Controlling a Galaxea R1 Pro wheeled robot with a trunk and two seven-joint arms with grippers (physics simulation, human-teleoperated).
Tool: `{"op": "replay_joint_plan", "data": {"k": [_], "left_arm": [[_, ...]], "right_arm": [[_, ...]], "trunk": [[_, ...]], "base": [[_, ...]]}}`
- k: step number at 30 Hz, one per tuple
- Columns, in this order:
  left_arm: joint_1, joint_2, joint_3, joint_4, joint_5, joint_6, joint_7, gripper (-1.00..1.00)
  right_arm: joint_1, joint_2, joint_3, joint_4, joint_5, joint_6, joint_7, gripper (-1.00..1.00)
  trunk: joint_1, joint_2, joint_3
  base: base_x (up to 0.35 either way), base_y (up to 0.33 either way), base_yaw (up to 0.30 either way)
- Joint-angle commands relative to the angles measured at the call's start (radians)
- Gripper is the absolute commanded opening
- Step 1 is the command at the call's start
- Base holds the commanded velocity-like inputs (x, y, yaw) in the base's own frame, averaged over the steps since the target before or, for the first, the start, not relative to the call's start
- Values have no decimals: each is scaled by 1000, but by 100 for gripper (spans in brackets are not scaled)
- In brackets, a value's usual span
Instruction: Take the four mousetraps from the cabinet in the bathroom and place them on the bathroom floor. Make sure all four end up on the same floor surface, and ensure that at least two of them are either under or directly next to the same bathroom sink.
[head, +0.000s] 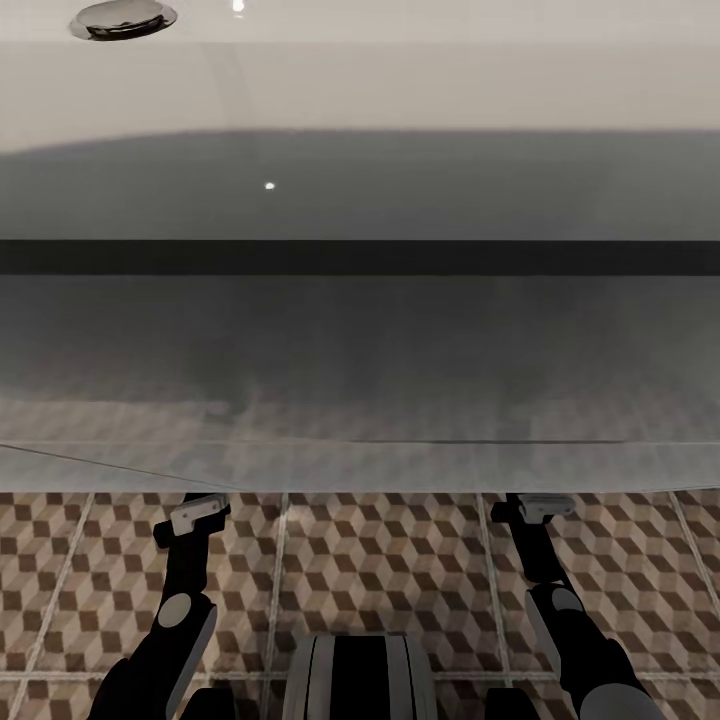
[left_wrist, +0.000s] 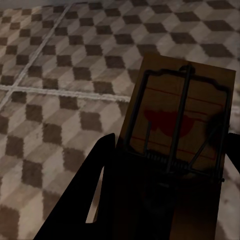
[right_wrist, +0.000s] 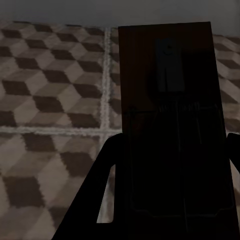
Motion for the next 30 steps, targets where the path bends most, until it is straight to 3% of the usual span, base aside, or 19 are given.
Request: {"op": "replay_joint_plan", "data": {"k": [1,5,11,14,30], "left_arm": [[0,1,-2,0,-3,-1,7,-100],[0,1,-2,0,-4,1,7,-100],[-2,-30,-1,2,-9,-3,13,-100],[-2,-43,1,2,-10,-3,11,-100],[-2,-48,-1,-1,-8,-6,50,-100]], "right_arm": [[-1,1,-6,0,5,-3,8,-100],[-1,1,-7,0,5,-4,8,-100],[-34,35,-10,34,16,15,5,-100],[-51,36,-10,51,14,16,9,-100],[-53,35,-6,140,15,16,15,-100]], "trunk": [[0,0,0],[0,0,0],[0,0,0],[0,0,0],[0,0,0]], "base": [[0,0,0],[0,0,0],[0,0,0],[0,0,0],[0,0,0]]}}
